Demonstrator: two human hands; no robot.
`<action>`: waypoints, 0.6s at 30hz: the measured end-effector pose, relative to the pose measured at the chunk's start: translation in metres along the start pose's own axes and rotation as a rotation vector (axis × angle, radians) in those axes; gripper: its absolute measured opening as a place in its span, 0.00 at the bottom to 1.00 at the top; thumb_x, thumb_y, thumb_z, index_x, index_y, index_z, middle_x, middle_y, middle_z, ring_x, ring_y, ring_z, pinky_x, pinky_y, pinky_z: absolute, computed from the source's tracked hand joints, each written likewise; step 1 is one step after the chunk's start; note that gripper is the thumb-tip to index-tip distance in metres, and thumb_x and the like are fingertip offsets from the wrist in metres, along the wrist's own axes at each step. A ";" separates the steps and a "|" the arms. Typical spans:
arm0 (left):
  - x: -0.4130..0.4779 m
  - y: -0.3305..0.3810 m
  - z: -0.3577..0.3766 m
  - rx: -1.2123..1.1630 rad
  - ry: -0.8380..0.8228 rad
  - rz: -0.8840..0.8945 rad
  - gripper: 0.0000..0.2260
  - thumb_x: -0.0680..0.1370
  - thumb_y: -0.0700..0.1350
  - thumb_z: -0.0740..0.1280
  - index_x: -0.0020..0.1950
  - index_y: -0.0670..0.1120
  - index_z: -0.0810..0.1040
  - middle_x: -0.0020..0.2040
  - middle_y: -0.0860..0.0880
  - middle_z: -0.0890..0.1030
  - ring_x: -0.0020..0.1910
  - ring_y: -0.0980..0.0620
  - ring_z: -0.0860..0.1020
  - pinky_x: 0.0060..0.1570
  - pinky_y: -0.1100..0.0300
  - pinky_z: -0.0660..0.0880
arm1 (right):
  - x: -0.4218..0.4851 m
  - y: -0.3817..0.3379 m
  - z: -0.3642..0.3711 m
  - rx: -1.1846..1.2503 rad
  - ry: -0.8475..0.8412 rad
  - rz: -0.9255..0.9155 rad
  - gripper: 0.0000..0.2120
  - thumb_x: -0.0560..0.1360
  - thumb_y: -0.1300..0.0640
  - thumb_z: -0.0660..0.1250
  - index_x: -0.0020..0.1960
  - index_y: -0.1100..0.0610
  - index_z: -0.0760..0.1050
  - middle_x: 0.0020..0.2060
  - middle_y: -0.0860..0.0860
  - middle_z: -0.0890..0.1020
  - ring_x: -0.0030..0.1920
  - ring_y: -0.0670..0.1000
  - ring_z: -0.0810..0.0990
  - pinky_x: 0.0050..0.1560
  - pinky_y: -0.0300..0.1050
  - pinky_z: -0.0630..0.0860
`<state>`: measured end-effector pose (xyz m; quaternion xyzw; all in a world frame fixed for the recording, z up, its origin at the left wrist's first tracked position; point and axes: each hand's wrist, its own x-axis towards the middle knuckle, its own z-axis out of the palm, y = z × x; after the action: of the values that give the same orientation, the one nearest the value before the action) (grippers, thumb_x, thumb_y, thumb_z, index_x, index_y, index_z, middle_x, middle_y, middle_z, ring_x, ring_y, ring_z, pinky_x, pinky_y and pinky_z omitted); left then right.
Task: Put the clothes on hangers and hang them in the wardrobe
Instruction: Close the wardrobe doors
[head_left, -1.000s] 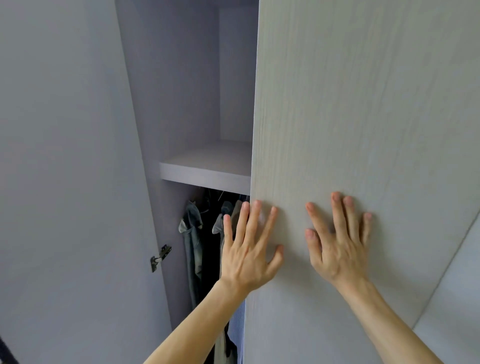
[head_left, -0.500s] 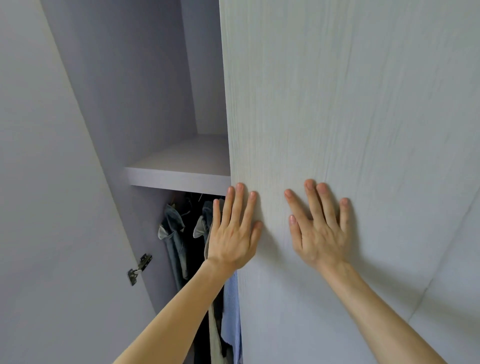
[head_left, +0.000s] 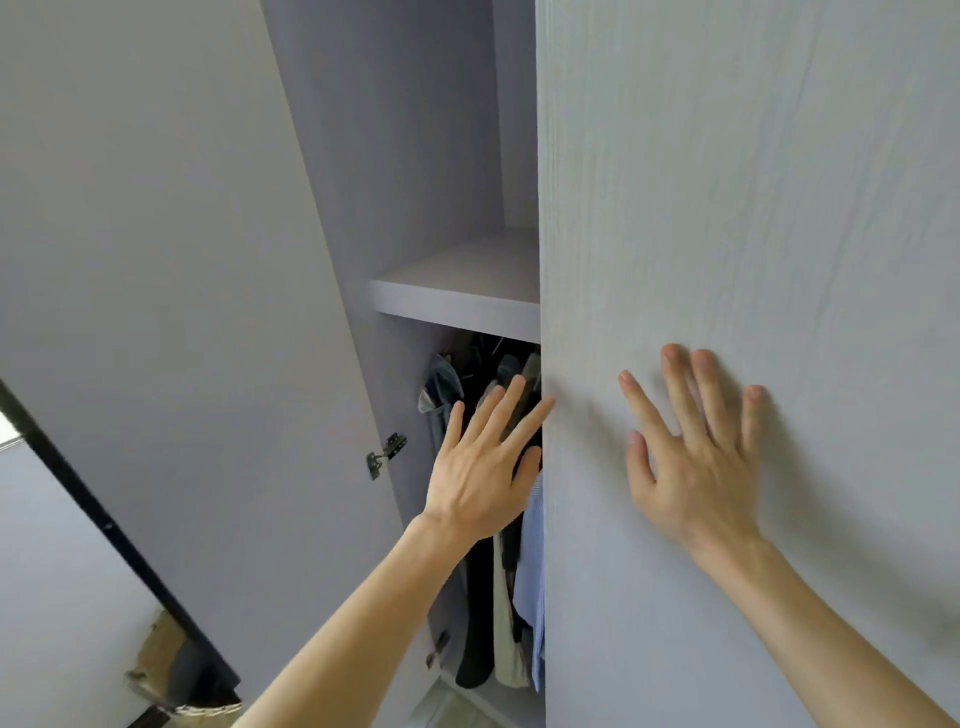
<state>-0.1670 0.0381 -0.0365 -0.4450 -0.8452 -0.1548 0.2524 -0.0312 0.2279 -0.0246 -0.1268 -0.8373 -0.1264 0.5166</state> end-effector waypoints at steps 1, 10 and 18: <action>-0.020 -0.013 -0.003 0.020 -0.021 -0.041 0.26 0.84 0.53 0.55 0.81 0.60 0.52 0.82 0.53 0.52 0.80 0.49 0.53 0.78 0.43 0.51 | -0.005 -0.010 -0.003 0.089 -0.032 0.003 0.24 0.79 0.54 0.61 0.75 0.51 0.69 0.77 0.55 0.64 0.78 0.57 0.59 0.75 0.67 0.54; -0.187 -0.153 -0.091 0.132 -0.013 -0.486 0.28 0.79 0.48 0.68 0.77 0.57 0.64 0.78 0.48 0.64 0.75 0.45 0.66 0.73 0.42 0.65 | -0.018 -0.153 -0.016 0.715 -0.359 0.029 0.22 0.79 0.49 0.59 0.71 0.52 0.74 0.71 0.47 0.73 0.76 0.48 0.63 0.69 0.55 0.72; -0.204 -0.274 -0.232 -0.096 0.441 -0.663 0.28 0.80 0.48 0.67 0.78 0.56 0.62 0.76 0.50 0.67 0.71 0.47 0.70 0.61 0.45 0.74 | 0.034 -0.315 -0.024 0.970 -0.491 0.050 0.23 0.79 0.52 0.65 0.74 0.45 0.69 0.72 0.34 0.67 0.74 0.32 0.56 0.72 0.32 0.56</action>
<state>-0.2306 -0.3649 0.0290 -0.1158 -0.8603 -0.3589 0.3431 -0.1342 -0.0719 -0.0092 0.0803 -0.8923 0.3201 0.3080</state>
